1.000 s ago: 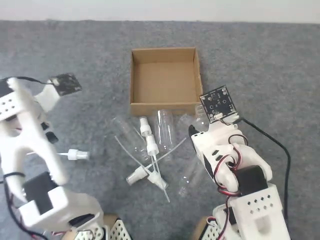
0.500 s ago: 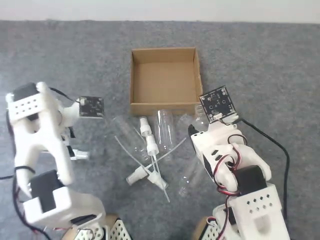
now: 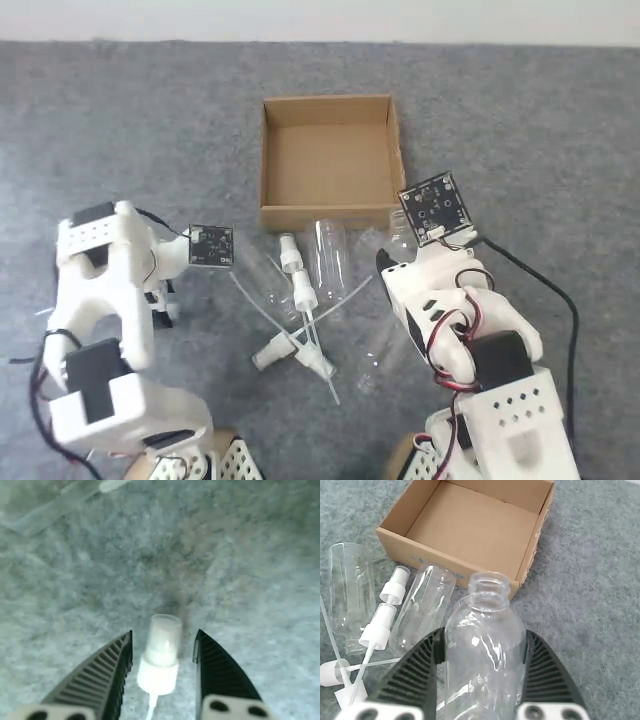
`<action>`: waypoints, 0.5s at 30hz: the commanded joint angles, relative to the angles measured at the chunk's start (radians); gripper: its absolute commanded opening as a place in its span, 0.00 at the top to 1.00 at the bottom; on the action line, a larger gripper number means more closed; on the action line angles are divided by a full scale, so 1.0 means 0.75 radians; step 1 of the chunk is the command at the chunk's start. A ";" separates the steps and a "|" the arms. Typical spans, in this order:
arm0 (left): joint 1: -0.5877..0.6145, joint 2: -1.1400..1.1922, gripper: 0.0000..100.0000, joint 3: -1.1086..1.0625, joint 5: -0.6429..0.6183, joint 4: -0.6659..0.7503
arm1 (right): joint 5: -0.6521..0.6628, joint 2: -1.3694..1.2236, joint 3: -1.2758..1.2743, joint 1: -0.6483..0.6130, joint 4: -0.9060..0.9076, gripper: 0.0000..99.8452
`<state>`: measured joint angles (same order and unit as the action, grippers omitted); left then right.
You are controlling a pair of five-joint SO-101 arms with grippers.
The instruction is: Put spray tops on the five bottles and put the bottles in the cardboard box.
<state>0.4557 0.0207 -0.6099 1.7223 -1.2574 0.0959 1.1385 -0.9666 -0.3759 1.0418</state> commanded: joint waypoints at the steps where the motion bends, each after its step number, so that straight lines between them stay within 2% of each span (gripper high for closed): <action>1: 0.006 -0.018 0.85 -0.042 0.012 0.121 | -0.002 0.028 0.006 -0.028 -0.026 0.92; 5: 0.006 -0.018 0.87 -0.120 0.006 0.205 | -0.002 0.030 -0.002 -0.042 -0.026 0.92; 9: 0.006 -0.031 0.88 -0.136 -0.006 0.211 | -0.002 0.030 -0.002 -0.044 -0.026 0.92; 15: -0.002 -0.033 0.98 -0.093 -0.176 0.207 | -0.002 0.030 -0.002 -0.046 -0.026 0.92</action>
<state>0.4572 0.0192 -0.7142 1.6579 -1.1224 0.0959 1.1385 -0.9789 -0.4035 1.0418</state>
